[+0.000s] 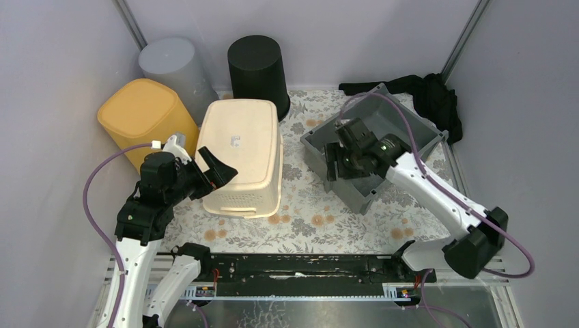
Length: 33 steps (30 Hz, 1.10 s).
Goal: Turn the large container upside down
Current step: Adjust the container at the center of the board.
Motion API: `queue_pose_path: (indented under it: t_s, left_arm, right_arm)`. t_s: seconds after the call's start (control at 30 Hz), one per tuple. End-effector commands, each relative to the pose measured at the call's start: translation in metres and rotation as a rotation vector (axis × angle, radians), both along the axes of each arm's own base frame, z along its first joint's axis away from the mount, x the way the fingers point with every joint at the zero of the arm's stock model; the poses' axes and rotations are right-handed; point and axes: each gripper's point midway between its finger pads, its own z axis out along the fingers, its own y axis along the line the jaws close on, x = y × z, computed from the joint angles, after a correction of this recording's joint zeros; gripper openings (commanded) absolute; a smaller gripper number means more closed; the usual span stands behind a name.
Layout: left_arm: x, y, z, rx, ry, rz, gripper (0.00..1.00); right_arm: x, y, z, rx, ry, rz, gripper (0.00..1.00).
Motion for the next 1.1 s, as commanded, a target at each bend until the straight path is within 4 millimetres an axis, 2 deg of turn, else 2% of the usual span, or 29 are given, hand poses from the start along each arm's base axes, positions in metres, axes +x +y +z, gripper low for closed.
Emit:
queue_pose_path:
  t_s: [0.0, 0.2, 0.23, 0.37, 0.5, 0.7, 1.07]
  left_arm:
    - [0.0, -0.002, 0.018, -0.023, -0.059, -0.01, 1.0]
    - [-0.005, 0.0, 0.022, -0.015, -0.066, -0.004, 1.0]
    - [-0.005, 0.0, 0.022, -0.015, -0.065, -0.004, 1.0]
    - [-0.006, 0.0, 0.025, -0.018, -0.07, -0.005, 1.0]
    - [-0.006, 0.001, 0.027, -0.016, -0.072, -0.004, 1.0]
    - [-0.007, 0.002, 0.025, -0.007, -0.065, 0.001, 1.0]
    - [-0.006, 0.003, 0.02, -0.003, -0.054, 0.003, 1.0]
  right_arm:
    - [0.037, 0.024, 0.021, -0.01, -0.067, 0.025, 0.76]
    - [0.087, 0.048, 0.043, -0.054, -0.158, 0.058, 0.78]
    - [0.097, 0.054, 0.052, -0.049, -0.185, 0.06, 0.78]
    - [0.122, 0.07, 0.051, -0.063, -0.21, 0.073, 0.78]
    - [0.139, 0.084, 0.046, -0.049, -0.223, 0.08, 0.78]
    - [0.145, 0.099, 0.026, -0.028, -0.184, 0.099, 0.76]
    - [0.133, 0.116, 0.009, 0.052, -0.135, 0.157, 0.64]
